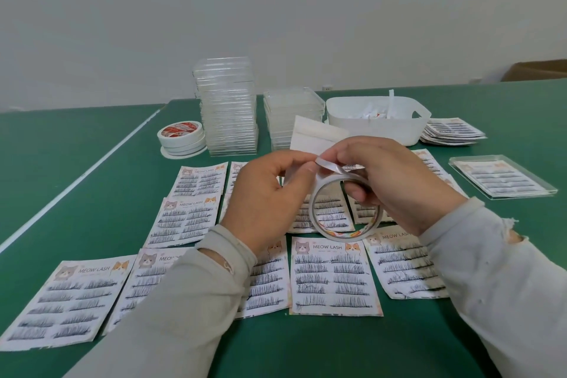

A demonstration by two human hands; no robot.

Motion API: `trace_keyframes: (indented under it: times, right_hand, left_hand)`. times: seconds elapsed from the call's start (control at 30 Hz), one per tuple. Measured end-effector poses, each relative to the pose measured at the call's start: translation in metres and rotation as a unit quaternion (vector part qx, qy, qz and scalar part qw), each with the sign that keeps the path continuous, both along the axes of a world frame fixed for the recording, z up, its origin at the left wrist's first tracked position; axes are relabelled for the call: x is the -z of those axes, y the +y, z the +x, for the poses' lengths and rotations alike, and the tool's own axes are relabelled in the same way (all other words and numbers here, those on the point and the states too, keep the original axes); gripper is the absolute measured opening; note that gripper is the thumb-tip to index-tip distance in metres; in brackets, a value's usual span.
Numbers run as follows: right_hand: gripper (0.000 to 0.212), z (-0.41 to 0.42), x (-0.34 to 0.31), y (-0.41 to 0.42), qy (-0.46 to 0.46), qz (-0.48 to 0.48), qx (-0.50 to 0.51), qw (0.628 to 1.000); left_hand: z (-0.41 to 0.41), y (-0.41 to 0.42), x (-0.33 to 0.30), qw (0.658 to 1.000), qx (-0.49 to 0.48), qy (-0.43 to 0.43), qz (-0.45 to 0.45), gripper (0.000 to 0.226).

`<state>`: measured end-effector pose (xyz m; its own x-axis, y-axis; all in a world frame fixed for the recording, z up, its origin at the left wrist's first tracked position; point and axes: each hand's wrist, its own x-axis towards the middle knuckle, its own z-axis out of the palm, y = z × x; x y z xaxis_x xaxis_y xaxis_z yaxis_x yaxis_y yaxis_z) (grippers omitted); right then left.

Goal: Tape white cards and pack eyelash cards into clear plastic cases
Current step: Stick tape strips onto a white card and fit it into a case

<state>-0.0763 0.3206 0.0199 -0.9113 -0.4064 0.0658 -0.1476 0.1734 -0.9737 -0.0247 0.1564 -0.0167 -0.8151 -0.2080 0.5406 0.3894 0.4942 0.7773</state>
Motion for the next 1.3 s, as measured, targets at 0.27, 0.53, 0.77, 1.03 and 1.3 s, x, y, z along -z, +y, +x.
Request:
trace_keyframes:
  times: [0.27, 0.53, 0.77, 1.03, 1.3]
  right_hand:
    - [0.013, 0.004, 0.008, -0.003, 0.203, 0.087, -0.01, 0.975]
    - [0.019, -0.001, 0.013, -0.003, 0.259, 0.133, 0.034, 0.956]
    - [0.023, -0.001, 0.011, -0.001, 0.224, 0.135, 0.016, 0.965]
    - [0.015, -0.005, 0.005, 0.007, 0.07, 0.05, -0.034, 0.996]
    - [0.02, -0.008, -0.005, 0.015, 0.012, -0.071, -0.012, 0.997]
  left_hand:
    - [-0.002, -0.001, 0.002, 0.997, -0.067, 0.011, -0.044, 0.012]
    - [0.001, 0.001, -0.002, 0.999, -0.047, 0.007, -0.004, 0.015]
    - [0.003, 0.0, -0.005, 0.999, -0.04, 0.003, 0.012, 0.017]
    - [0.0, -0.005, -0.005, 0.999, -0.03, -0.004, 0.034, 0.021]
    - [0.0, -0.016, -0.009, 0.984, 0.03, -0.088, 0.154, 0.039]
